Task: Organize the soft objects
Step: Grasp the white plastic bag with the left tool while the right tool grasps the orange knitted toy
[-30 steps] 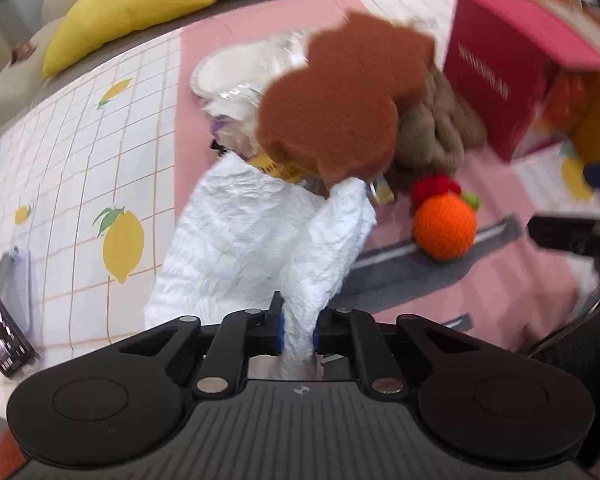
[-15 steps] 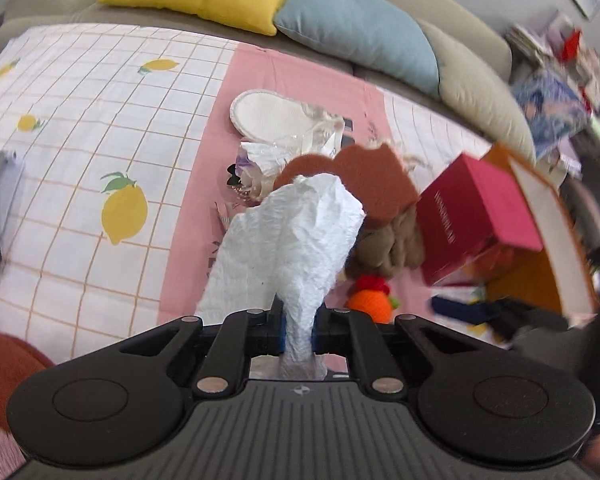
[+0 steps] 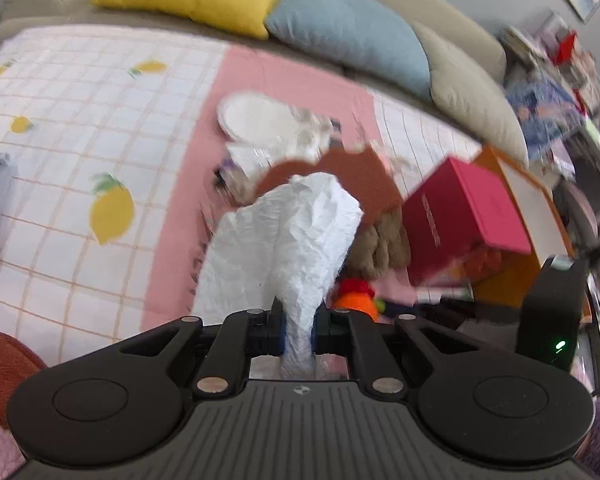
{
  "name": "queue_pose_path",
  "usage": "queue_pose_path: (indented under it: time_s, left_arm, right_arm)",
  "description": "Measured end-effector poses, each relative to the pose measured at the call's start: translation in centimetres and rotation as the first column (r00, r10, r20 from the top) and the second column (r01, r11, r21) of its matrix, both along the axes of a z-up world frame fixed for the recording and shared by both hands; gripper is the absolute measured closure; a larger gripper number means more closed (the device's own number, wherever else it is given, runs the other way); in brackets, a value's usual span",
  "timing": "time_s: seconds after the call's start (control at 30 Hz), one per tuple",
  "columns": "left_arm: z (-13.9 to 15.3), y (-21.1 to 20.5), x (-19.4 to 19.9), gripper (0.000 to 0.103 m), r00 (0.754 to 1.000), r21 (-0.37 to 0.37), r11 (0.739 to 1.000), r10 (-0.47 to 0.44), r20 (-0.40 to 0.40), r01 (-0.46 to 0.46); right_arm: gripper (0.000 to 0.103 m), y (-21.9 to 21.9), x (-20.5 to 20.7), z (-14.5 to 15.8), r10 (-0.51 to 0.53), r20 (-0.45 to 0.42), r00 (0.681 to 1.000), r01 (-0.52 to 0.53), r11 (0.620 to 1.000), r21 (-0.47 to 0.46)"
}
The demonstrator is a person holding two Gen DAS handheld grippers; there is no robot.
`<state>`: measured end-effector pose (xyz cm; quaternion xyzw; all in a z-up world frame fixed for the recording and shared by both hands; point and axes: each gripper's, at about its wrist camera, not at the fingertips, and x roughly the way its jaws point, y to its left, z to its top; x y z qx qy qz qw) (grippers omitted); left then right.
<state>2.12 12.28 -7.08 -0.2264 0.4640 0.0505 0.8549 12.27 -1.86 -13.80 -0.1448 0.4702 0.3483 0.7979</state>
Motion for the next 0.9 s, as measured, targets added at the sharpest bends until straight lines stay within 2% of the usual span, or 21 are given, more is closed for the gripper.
queue_pose_path:
  time_s: [0.1, 0.2, 0.27, 0.33, 0.43, 0.57, 0.67, 0.77, 0.9]
  left_arm:
    - [-1.7, -0.2, 0.7, 0.089, 0.998, 0.001, 1.000, -0.010, -0.060, 0.010]
    - [-3.0, -0.3, 1.1, 0.078, 0.996, -0.011, 1.000, -0.003, -0.095, 0.002]
    - [-3.1, -0.3, 1.1, 0.052, 0.995, -0.001, 1.000, -0.009, -0.100, 0.009]
    - [-2.7, -0.1, 0.7, 0.037, 0.997, -0.009, 1.000, -0.005, -0.075, 0.005]
    - [-1.8, 0.6, 0.3, 0.026, 0.999, -0.010, 1.000, 0.001, -0.038, -0.002]
    - [-2.2, 1.3, 0.9, 0.022, 0.997, 0.085, 0.996, 0.011, -0.075, -0.004]
    - [-3.5, 2.2, 1.4, 0.016, 0.997, 0.041, 0.999, -0.013, -0.070, 0.016]
    - [-5.1, 3.1, 1.9, 0.016, 0.995, 0.037, 0.999, 0.026, -0.097, -0.023]
    - [-6.2, 3.9, 2.5, 0.016, 0.993, 0.006, 0.999, 0.039, -0.115, -0.039]
  right_arm:
    - [0.059, -0.8, -0.2, 0.3, -0.015, -0.007, 1.000, 0.015, 1.000, 0.002]
    - [0.059, -1.7, -0.4, 0.3, -0.027, -0.022, 0.999, 0.027, 1.000, 0.010]
    - [0.059, -2.1, -0.6, 0.4, -0.028, -0.020, 0.999, 0.028, 1.000, 0.013]
    - [0.059, -2.7, -0.8, 0.5, -0.029, -0.022, 0.999, 0.030, 0.999, 0.020]
    - [0.059, -3.0, -0.9, 0.8, -0.033, -0.024, 0.999, 0.034, 0.999, 0.037]
    - [0.059, -3.5, -1.0, 1.1, -0.032, -0.034, 0.999, 0.034, 0.998, 0.058]
    - [0.059, -3.6, -1.2, 1.5, -0.020, -0.045, 0.999, 0.024, 0.997, 0.079]
    - [0.059, -3.1, -1.5, 2.2, 0.007, -0.061, 0.998, 0.000, 0.992, 0.124]
    - [0.059, -2.2, -2.1, 2.1, 0.037, -0.057, 0.998, -0.030, 0.992, 0.120]
